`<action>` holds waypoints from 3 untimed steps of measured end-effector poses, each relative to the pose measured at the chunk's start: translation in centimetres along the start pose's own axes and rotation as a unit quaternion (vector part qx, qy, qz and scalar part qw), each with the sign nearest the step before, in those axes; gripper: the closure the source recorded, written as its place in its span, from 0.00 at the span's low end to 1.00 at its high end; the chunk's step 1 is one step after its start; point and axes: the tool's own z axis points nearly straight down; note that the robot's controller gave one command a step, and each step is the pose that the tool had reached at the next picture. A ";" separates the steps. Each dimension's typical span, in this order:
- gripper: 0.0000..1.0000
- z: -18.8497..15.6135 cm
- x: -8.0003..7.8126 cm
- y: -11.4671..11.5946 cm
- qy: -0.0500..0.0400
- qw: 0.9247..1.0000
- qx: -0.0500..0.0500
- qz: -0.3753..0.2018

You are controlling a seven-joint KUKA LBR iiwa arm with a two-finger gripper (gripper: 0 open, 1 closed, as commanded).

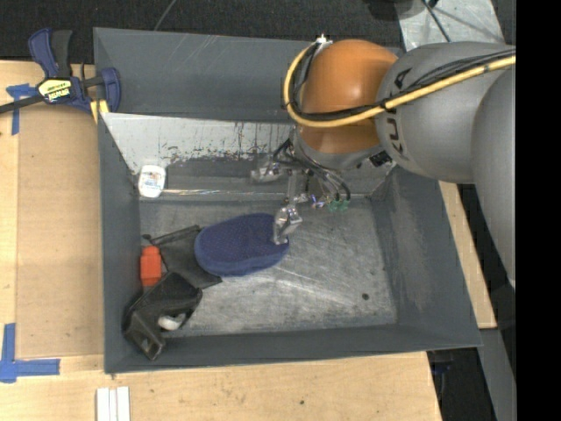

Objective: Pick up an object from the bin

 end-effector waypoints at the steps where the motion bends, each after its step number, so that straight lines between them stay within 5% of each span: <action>1: 0.00 6.0 -0.6 -0.1 0.004 0.996 -0.001 -0.088; 2: 1.00 5.8 -0.6 -0.2 0.004 0.996 0.000 -0.088; 3: 1.00 -11.0 1.6 4.6 0.000 0.970 -0.001 -0.242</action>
Offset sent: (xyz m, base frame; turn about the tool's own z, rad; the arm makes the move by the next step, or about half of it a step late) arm 0.0041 -0.0005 -0.0648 -0.1766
